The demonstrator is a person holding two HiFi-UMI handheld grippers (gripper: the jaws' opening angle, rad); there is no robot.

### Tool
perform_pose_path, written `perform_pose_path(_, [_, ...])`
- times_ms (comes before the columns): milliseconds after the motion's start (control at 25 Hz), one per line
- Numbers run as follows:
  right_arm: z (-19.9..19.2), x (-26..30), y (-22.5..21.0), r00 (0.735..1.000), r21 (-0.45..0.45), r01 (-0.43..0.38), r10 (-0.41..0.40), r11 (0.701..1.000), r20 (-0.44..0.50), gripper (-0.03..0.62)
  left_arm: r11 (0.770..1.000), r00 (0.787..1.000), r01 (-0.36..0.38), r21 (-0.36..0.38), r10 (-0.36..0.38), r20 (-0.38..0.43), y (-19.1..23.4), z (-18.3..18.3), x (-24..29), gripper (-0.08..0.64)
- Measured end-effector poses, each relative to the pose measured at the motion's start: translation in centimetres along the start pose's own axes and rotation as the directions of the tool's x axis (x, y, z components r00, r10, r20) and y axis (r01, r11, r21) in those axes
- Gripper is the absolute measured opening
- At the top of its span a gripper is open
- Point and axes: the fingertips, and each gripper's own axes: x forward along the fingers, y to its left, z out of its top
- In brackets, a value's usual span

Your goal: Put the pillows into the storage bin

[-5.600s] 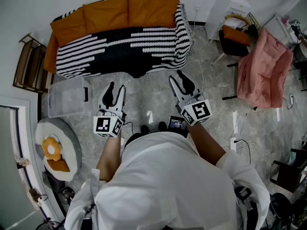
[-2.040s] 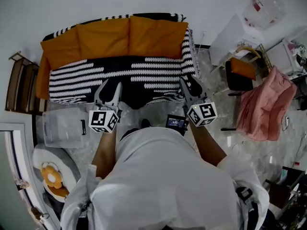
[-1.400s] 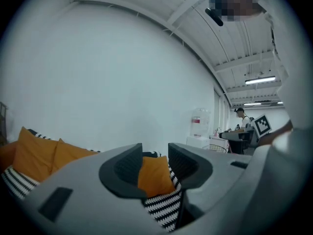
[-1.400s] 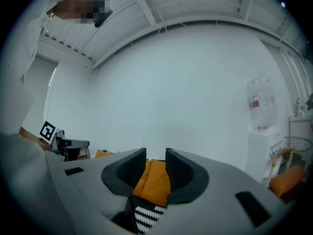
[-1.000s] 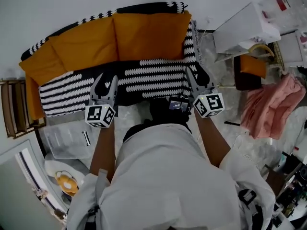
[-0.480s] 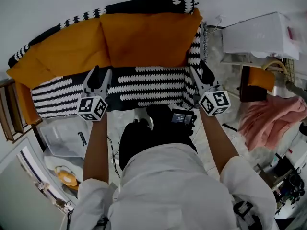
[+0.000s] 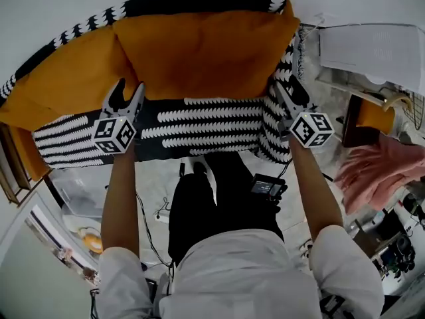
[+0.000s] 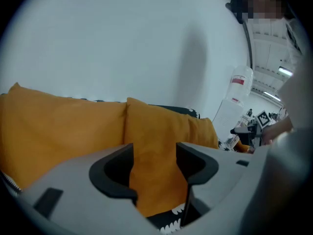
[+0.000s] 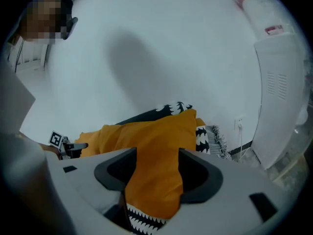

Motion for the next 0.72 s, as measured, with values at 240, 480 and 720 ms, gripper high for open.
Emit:
perform_pose_path(240, [-1.7,4.0,-3.7,0.996,-0.008,0.027,-0.027,1.0,-0.08,0.289,1.0,0.997,-0.01,-0.029,0.007,-0.08,3.6,-3.0,4.2,0.275])
perform_pose_path(480, [-2.5,7.4,-4.2,0.987,-0.047,0.02,-0.027,0.999,-0.161,0.299,1.0,0.99,-0.011,-0.015,0.008,-0.139,4.7,-4.0,7.0,0.281])
perform_pose_path(720, [-3.4,9.1,-5.6,0.969,-0.1,0.078,-0.099,0.992,-0.226,0.299,0.999,0.99,-0.003,-0.042,-0.003,-0.139,5.0,-4.4,8.6,0.302])
